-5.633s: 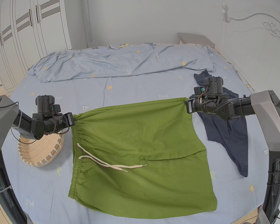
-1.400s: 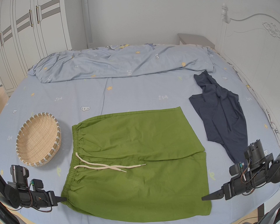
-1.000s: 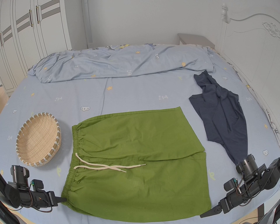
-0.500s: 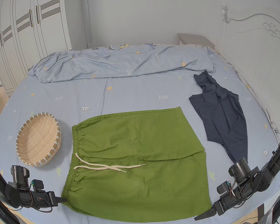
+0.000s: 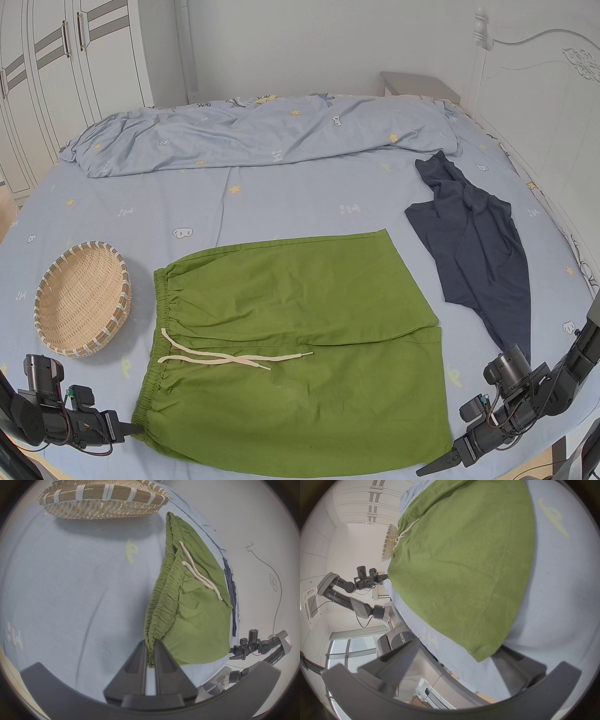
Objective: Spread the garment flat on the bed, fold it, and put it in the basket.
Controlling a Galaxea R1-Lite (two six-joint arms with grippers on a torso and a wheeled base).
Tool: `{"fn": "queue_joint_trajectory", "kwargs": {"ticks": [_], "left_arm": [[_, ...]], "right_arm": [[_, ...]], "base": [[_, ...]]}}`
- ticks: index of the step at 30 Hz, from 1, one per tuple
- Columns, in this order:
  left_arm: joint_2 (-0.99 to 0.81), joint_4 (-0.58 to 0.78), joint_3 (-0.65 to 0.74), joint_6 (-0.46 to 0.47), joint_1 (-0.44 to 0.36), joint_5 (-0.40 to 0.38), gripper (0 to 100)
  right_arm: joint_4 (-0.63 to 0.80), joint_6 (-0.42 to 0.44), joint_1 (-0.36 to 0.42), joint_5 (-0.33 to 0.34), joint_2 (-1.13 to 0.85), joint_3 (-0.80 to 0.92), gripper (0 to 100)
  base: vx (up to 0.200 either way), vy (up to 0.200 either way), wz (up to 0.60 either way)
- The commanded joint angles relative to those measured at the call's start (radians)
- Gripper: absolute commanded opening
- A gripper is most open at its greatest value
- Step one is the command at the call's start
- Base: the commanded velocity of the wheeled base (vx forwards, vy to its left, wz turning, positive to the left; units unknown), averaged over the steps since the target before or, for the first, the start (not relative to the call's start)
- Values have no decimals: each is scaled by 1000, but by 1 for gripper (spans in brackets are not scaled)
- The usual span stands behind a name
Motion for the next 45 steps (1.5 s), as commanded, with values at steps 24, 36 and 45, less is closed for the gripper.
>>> {"fn": "queue_joint_trajectory", "kwargs": {"ticks": [24,36,45], "left_arm": [[76,18,18,162,101,-2,0],[-107,14,-2,75,49,-51,0],[-308,20,-137,-272,-147,38,0]], "right_arm": [[1,-115,-28,-23,-71,143,0],[4,-95,-20,-24,-200,78,0],[190,-17,-42,-44,-363,-178,0]], "base": [[0,0,0],[0,0,0],[0,0,0]]}}
